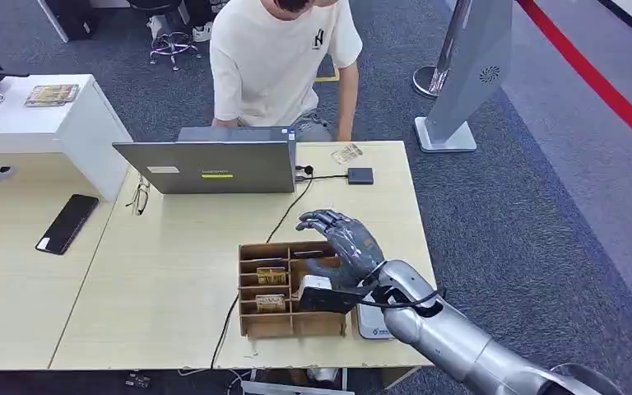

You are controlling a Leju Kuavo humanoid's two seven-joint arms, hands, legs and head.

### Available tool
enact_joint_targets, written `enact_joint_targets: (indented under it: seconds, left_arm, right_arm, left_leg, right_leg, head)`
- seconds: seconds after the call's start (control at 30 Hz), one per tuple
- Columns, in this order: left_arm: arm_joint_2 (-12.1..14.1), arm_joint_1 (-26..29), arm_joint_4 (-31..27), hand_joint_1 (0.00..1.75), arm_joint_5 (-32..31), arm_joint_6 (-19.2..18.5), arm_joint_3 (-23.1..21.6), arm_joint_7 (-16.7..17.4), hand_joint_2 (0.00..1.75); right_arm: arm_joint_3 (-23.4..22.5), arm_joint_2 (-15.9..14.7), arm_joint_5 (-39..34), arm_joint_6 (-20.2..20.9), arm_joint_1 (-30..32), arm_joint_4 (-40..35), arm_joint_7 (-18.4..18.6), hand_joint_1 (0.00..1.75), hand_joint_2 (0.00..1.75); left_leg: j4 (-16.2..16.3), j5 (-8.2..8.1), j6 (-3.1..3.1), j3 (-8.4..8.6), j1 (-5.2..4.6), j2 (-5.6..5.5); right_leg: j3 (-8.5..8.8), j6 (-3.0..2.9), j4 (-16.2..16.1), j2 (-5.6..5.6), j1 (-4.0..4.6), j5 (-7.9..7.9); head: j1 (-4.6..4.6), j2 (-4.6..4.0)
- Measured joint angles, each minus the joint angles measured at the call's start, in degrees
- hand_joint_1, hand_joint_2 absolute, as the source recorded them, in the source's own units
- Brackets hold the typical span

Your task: Pass the card to the sensor for recognition and then transmit it.

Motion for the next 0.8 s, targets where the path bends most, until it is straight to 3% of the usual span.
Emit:
enact_joint_targets:
  seconds: [0.3,0.5,0.8]
  left_arm:
    - [-0.04,0.0,0.0,0.0,0.0,-0.02,0.0,0.0,0.0]
    - [-0.04,0.0,0.0,0.0,0.0,-0.07,0.0,0.11,0.0]
    - [-0.04,-0.01,0.0,0.0,-0.02,-0.07,0.0,0.44,0.0]
  right_arm:
    - [0.02,1.07,0.02,0.39,0.01,1.05,0.09,0.66,1.75]
    - [0.13,1.84,0.55,1.16,0.01,2.12,0.07,0.84,1.75]
    - [0.13,2.36,2.1,0.87,-0.06,4.35,1.16,0.84,1.75]
  left_leg:
    - [0.0,0.0,0.0,0.0,0.0,0.0]
    - [0.0,0.0,0.0,0.0,0.0,0.0]
    - [0.0,0.0,0.0,0.0,0.0,0.0]
  right_leg:
    - [0.0,0.0,0.0,0.0,0.0,0.0]
    - [0.0,0.0,0.0,0.0,0.0,0.0]
    - [0.0,0.0,0.0,0.0,0.0,0.0]
  head:
    - [0.0,0.0]
    - [0.0,0.0]
    - [0.0,0.0]
